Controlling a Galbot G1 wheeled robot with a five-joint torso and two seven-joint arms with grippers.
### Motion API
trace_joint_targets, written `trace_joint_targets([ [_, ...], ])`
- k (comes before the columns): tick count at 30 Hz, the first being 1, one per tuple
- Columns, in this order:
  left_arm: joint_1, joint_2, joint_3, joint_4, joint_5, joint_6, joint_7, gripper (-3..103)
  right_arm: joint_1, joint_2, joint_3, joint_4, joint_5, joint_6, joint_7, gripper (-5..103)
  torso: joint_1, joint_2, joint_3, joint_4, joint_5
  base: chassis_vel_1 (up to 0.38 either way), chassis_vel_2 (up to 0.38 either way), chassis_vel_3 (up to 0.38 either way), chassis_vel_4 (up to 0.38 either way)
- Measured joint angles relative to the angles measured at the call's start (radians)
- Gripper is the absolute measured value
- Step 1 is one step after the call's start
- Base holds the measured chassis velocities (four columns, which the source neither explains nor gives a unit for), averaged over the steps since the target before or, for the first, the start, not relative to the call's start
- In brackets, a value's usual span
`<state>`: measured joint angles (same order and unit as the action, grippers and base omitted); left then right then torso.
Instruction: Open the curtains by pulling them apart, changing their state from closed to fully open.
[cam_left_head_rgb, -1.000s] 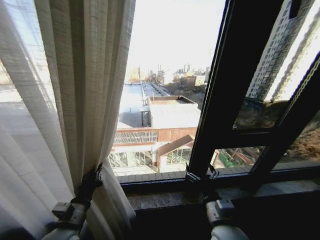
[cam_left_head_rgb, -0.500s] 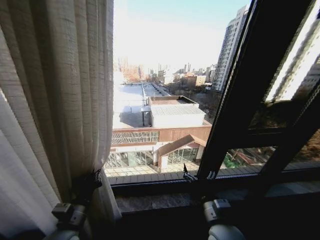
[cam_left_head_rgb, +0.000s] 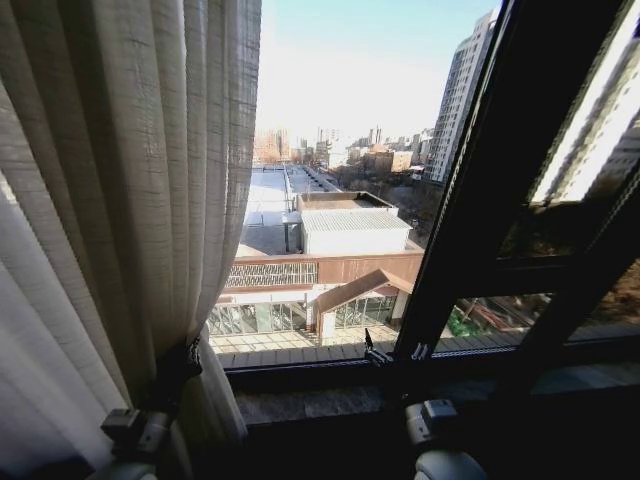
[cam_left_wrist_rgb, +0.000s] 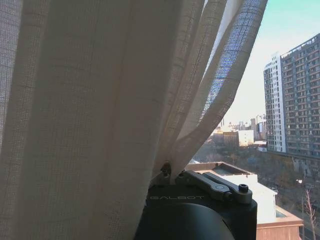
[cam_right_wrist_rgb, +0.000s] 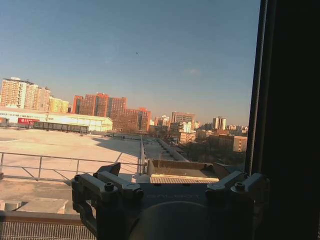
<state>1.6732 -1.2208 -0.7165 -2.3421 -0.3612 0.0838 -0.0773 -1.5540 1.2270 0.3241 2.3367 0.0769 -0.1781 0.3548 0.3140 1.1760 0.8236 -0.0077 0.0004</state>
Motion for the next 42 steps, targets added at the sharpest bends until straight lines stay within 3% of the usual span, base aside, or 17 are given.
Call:
trace_joint_targets([
  [24,0.032,-0.038,-0.027,-0.011,0.013,-0.017,0.003,0,0.002,-0.012,-0.001,-0.007,-0.01,0.034,-0.015,100,0.0,0.0,0.0,-0.0001,0.0001,0.061,0.066,-0.061,-0.061],
  [28,0.06,-0.045,-0.085,0.0,-0.003,-0.046,0.007,0,0.006,-0.014,-0.003,-0.014,-0.01,0.036,-0.017,100,0.0,0.0,0.0,0.0,-0.0001,0.0,0.0,0.0,0.0],
  [31,0.087,-0.044,-0.203,0.02,-0.076,-0.075,0.009,0,0.017,-0.011,-0.009,-0.027,-0.01,0.039,-0.019,100,0.0,0.0,0.0,0.0001,-0.0004,0.0,0.0,0.0,0.0],
  [37,0.096,-0.049,-0.349,0.092,-0.133,-0.12,0.008,0,0.023,-0.002,-0.022,-0.042,-0.014,0.047,-0.02,100,0.0,0.0,0.0,0.0,0.0,0.0,0.0,0.0,0.0],
  [39,0.083,-0.059,-0.441,0.17,-0.135,-0.15,-0.018,0,0.026,0.0,-0.028,-0.051,-0.017,0.052,-0.021,100,0.0,0.0,0.0,0.0,-0.0003,0.0,0.0,0.0,0.0],
  [42,0.07,-0.064,-0.494,0.214,-0.133,-0.151,-0.059,0,0.03,0.0,-0.03,-0.056,-0.018,0.055,-0.023,100,0.0,0.0,0.0,0.0,-0.0004,0.0,0.0,0.0,0.0],
])
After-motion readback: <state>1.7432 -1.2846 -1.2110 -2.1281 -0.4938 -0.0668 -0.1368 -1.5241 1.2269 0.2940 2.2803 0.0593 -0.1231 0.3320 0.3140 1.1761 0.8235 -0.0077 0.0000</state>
